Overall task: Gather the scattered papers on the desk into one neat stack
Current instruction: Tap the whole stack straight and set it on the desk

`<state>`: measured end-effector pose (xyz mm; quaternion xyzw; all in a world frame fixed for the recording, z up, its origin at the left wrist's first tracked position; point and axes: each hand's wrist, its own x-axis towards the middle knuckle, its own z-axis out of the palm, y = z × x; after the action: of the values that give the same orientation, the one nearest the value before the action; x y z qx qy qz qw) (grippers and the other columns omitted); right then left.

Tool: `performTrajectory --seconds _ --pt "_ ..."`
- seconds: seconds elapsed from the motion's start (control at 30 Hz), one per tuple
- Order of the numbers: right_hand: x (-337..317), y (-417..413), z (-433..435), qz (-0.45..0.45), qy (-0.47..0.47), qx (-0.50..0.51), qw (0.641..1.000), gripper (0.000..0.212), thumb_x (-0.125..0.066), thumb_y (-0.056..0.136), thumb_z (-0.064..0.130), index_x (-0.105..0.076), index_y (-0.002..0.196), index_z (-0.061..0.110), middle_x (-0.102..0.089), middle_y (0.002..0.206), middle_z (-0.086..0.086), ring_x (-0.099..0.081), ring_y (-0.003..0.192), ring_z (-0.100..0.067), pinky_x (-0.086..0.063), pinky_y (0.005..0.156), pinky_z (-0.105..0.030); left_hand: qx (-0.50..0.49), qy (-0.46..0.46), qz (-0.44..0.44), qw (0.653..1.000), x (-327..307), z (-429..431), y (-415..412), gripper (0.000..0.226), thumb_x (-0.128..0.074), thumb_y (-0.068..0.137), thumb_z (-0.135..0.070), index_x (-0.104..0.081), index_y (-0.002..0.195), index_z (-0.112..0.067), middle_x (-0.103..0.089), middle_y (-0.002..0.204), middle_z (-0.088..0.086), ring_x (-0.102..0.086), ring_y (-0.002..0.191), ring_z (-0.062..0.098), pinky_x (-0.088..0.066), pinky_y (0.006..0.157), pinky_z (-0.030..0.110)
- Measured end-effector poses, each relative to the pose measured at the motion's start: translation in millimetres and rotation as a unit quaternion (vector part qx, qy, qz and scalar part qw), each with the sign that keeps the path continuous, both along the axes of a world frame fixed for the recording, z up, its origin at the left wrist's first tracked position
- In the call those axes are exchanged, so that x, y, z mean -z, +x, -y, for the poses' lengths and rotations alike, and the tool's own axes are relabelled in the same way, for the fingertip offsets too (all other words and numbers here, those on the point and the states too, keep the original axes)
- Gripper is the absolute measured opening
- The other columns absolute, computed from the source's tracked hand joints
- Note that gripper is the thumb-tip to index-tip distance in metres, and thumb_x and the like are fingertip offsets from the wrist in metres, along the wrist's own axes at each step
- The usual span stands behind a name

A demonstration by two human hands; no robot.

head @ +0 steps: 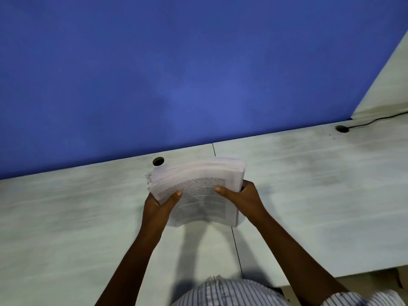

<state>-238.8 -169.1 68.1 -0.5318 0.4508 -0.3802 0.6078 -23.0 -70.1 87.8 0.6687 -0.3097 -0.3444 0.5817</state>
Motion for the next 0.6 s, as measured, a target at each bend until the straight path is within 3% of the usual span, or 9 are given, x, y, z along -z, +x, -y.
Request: performTrajectory --seconds 0.07,0.17,0.23,0.33,0.47,0.6 --pt "-4.4 0.2 4.9 0.002 -0.010 0.002 1.000 0.028 -0.087 0.071 0.030 -0.072 0.095 0.028 -0.076 0.089 0.013 -0.072 0.084 -0.006 -0.055 0.067 -0.018 0.000 0.000 0.009 1.000 -4.4 8.2 4.5 0.059 -0.080 0.079 -0.018 -0.055 0.134 -0.020 -0.068 0.121 -0.003 -0.065 0.111 0.015 -0.054 0.087 0.025" --pt "-4.6 8.1 5.3 0.008 -0.026 0.001 1.000 0.038 -0.088 0.069 0.030 -0.068 0.102 0.031 -0.073 0.092 0.019 -0.070 0.086 0.001 -0.055 0.065 -0.015 0.014 0.013 0.022 1.000 -9.6 16.8 1.3 0.073 -0.084 0.072 -0.036 -0.052 0.137 -0.021 -0.066 0.126 -0.002 -0.063 0.113 0.019 -0.054 0.093 0.036" --pt "-4.8 8.6 7.8 0.014 -0.029 0.002 0.999 0.044 -0.087 0.068 0.033 -0.065 0.106 0.033 -0.072 0.098 0.019 -0.070 0.090 -0.002 -0.056 0.069 -0.017 0.026 0.020 0.034 0.999 -11.1 19.6 2.4 0.062 -0.080 0.077 -0.033 -0.055 0.133 -0.022 -0.066 0.124 -0.003 -0.063 0.112 0.019 -0.053 0.095 0.039" --pt "-4.7 4.5 14.7 0.010 -0.029 0.019 0.999 0.055 -0.087 0.070 0.036 -0.061 0.118 0.030 -0.070 0.108 0.014 -0.068 0.097 -0.008 -0.057 0.078 -0.026 0.021 0.009 0.026 0.999 -16.4 24.9 9.6 0.034 -0.071 0.088 -0.016 -0.059 0.118 -0.029 -0.068 0.109 -0.014 -0.063 0.106 0.010 -0.049 0.089 0.033" --pt "-1.2 7.3 8.2 -0.017 -0.018 -0.007 1.000 0.030 -0.085 0.074 0.030 -0.069 0.099 0.033 -0.072 0.090 0.022 -0.070 0.086 0.000 -0.055 0.065 -0.014 0.044 0.032 0.056 0.997 -21.1 30.5 8.5 0.039 -0.071 0.089 -0.019 -0.057 0.123 -0.030 -0.066 0.114 -0.009 -0.062 0.104 0.012 -0.048 0.085 0.030" --pt "0.4 6.3 3.9 -0.039 -0.019 -0.009 0.999 0.032 -0.085 0.075 0.030 -0.069 0.103 0.030 -0.072 0.098 0.013 -0.070 0.094 -0.010 -0.057 0.073 -0.021 0.022 0.049 0.091 0.994 -37.2 31.0 17.5 0.042 -0.073 0.086 -0.016 -0.057 0.124 -0.025 -0.064 0.121 -0.002 -0.061 0.111 0.024 -0.049 0.090 0.037"
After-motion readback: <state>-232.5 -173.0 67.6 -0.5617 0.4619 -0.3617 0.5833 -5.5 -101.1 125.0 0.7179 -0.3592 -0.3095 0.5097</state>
